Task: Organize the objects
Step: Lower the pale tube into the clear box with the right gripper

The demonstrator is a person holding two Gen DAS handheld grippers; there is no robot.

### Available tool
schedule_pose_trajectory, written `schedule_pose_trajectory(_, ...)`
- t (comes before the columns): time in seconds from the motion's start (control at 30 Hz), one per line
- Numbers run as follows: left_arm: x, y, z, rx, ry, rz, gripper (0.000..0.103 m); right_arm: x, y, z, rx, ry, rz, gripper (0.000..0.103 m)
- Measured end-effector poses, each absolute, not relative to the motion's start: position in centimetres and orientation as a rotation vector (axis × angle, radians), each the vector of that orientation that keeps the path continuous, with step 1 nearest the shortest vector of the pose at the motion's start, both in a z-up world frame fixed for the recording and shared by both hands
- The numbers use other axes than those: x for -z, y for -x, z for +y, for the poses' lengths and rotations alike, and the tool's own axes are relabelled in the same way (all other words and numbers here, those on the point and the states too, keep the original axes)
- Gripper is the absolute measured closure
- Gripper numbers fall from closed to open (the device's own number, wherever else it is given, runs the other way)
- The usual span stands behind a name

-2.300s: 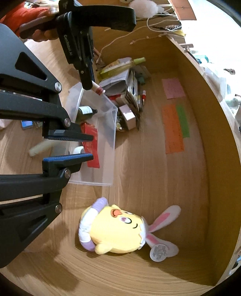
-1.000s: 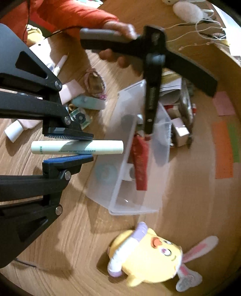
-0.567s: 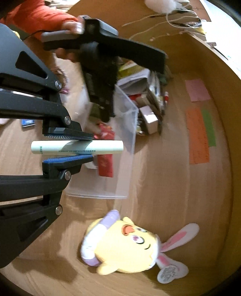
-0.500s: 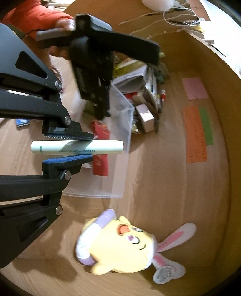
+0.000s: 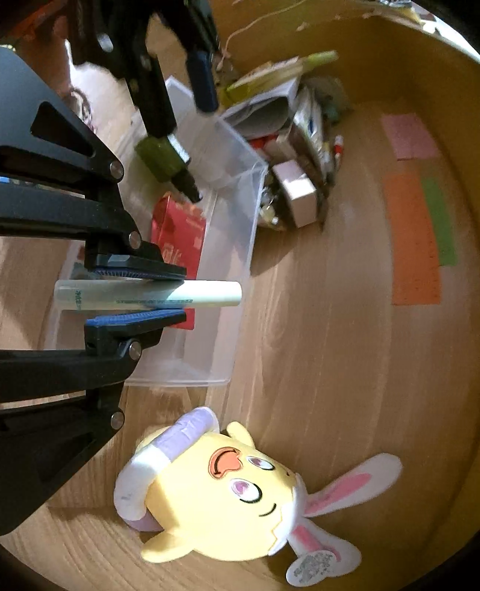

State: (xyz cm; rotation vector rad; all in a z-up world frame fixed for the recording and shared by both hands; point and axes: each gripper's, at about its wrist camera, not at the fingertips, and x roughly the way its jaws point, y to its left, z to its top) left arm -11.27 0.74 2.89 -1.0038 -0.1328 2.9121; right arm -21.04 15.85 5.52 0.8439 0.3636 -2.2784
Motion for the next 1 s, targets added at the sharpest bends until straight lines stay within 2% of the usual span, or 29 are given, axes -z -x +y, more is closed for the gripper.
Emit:
schedule_pose_trajectory(0.17, -2.4, 10.3, 0.3, -2.925, 1.003, -0.118, 0.032, -4.1, 21.9, 15.0, 2.258, -0.897, 0.384, 0.089)
schedule_pose_trajectory(0.6, -0.8, 8.5, -1.1, -2.915, 1.054, -0.195, 0.029, -2.4, 22.6, 13.9, 2.218, -0.977, 0.408, 0.089)
schedule_pose_trajectory(0.73, -1.0, 7.4, -0.7, -2.931, 1.037, -0.157, 0.027, -2.8, 22.4, 14.2, 2.211, -0.997, 0.394, 0.088)
schedule_pose_trajectory(0.87, -1.2, 6.2, -0.3, -2.939, 1.015, -0.114, 0.024, -3.7, 21.4, 15.3, 2.226, -0.976, 0.366, 0.074)
schedule_pose_trajectory(1.0, -1.2, 5.1, -0.4, -2.942, 1.004, -0.102, 0.019, -4.8, 19.4, 16.5, 2.227, -0.936, 0.341, 0.066)
